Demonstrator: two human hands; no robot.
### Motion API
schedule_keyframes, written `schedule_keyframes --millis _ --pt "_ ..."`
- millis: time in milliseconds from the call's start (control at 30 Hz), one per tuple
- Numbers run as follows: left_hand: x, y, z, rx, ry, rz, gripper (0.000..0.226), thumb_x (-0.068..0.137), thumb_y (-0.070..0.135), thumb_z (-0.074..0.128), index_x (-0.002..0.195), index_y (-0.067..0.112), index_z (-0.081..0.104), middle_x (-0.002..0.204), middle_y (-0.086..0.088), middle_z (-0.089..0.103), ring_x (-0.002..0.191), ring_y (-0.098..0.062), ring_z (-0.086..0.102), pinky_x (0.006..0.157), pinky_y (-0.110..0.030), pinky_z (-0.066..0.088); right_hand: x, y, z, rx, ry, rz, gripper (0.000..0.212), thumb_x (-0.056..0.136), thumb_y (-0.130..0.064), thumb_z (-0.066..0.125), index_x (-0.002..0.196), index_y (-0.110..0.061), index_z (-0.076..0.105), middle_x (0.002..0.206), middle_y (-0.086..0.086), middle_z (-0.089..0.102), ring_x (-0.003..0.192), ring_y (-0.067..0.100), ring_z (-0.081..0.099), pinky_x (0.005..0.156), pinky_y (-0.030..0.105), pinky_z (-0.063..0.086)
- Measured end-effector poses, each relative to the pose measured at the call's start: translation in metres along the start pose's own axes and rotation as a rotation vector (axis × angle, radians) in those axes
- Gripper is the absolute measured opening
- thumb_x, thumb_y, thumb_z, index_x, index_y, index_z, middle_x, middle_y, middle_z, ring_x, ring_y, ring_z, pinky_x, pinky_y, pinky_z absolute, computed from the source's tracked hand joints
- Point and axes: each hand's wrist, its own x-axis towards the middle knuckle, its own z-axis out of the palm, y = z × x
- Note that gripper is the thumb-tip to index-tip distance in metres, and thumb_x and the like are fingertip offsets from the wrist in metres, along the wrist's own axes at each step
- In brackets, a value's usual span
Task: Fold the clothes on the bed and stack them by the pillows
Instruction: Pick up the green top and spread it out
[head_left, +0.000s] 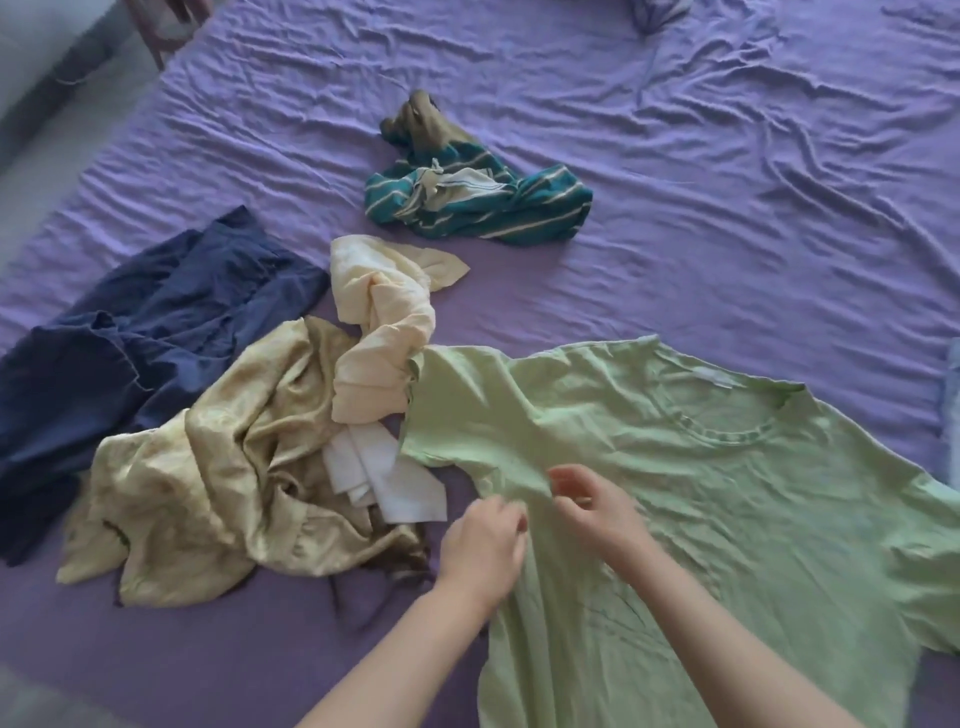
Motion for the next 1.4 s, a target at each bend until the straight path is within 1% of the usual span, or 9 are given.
schedule_keyframes --millis 400,467,567,667,767,867,1100,1300,1400 --pt "-0.099 -0.007 0.063 -0.246 -0.010 -0.288 0.046 0.084 0.036 0.065 0.120 0.018 0.043 0.119 0.001 0.048 0.109 -0.019 0.053 0.086 -0.035 0.043 0.008 -0.044 0.045 -1.344 -0.287 -0.955 0.033 0.096 -0.017 0.035 0.123 -0.022 0.053 0.138 -0.006 0.046 0.140 0.024 0.021 0.098 0.033 0.031" --pt "-0.119 -0.009 0.074 -0.224 -0.022 -0.282 0.056 0.081 0.043 0.066 0.124 0.019 0.040 0.122 0.000 0.046 0.114 -0.020 0.050 0.092 -0.033 0.040 0.003 -0.048 0.043 -1.463 -0.140 -1.062 0.023 0.091 -0.021 0.048 0.106 -0.024 0.064 0.111 -0.008 0.063 0.133 0.021 0.040 0.089 0.028 0.040" --pt "-0.142 -0.015 0.089 -0.163 -0.041 -0.269 0.069 0.079 0.051 0.065 0.132 0.020 0.035 0.131 0.000 0.046 0.119 -0.021 0.048 0.097 -0.033 0.033 -0.001 -0.052 0.041 -1.600 0.001 -1.158 0.012 0.057 -0.025 0.077 0.056 -0.025 0.066 0.058 -0.011 0.061 0.079 0.011 0.066 0.059 0.019 0.048" --pt "-0.159 -0.017 0.097 -0.184 -0.072 -0.294 0.074 0.078 0.047 0.067 0.136 0.019 0.031 0.131 -0.002 0.053 0.119 -0.024 0.051 0.098 -0.036 0.034 -0.009 -0.052 0.040 -1.559 -0.014 -1.169 0.017 0.045 -0.019 0.080 0.050 -0.022 0.064 0.056 -0.008 0.058 0.070 0.015 0.063 0.058 0.021 0.047" --pt "-0.174 -0.019 0.100 -0.176 -0.105 -0.321 0.068 0.080 0.031 0.065 0.137 0.021 0.029 0.124 -0.005 0.058 0.116 -0.027 0.053 0.096 -0.037 0.036 -0.008 -0.048 0.038 -1.412 0.017 -1.046 0.012 0.072 -0.006 0.064 0.081 -0.014 0.067 0.085 0.000 0.062 0.097 0.025 0.054 0.076 0.032 0.042" --pt "-0.190 -0.027 0.100 -0.311 -0.103 -0.372 0.057 0.081 0.018 0.059 0.133 0.022 0.036 0.118 -0.009 0.061 0.111 -0.029 0.055 0.091 -0.034 0.041 -0.007 -0.042 0.034 -1.247 -0.006 -0.821 0.024 0.083 0.001 0.048 0.101 -0.013 0.058 0.099 0.003 0.058 0.096 0.026 0.051 0.069 0.033 0.040" --pt "-0.229 -0.089 0.070 -0.414 0.192 -0.682 0.011 0.092 0.022 0.051 0.098 0.019 0.060 0.106 -0.005 0.065 0.103 -0.027 0.057 0.084 -0.037 0.045 -0.005 -0.046 0.051 -0.741 0.059 -0.522 0.031 0.085 -0.002 0.039 0.110 -0.016 0.050 0.105 0.010 0.057 0.082 0.028 0.049 0.068 0.034 0.038" --pt "-0.218 -0.105 0.067 -0.230 0.008 -0.663 0.010 0.098 0.029 0.040 0.105 0.021 0.040 0.115 -0.007 0.062 0.107 -0.029 0.057 0.076 -0.034 0.037 -0.037 -0.018 0.107 -0.987 -0.060 -0.713 0.036 0.090 -0.010 0.049 0.125 -0.018 0.054 0.138 -0.001 0.048 0.126 0.028 0.041 0.096 0.040 0.040" --pt "-0.213 -0.108 0.069 -0.303 -0.049 -0.669 0.043 0.086 0.037 0.059 0.119 0.019 0.038 0.122 -0.001 0.057 0.114 -0.026 0.055 0.086 -0.033 0.040 -0.049 -0.008 0.135 -1.049 -0.114 -0.832 0.034 0.091 -0.020 0.053 0.125 -0.022 0.056 0.130 -0.002 0.055 0.129 0.025 0.039 0.101 0.038 0.030"
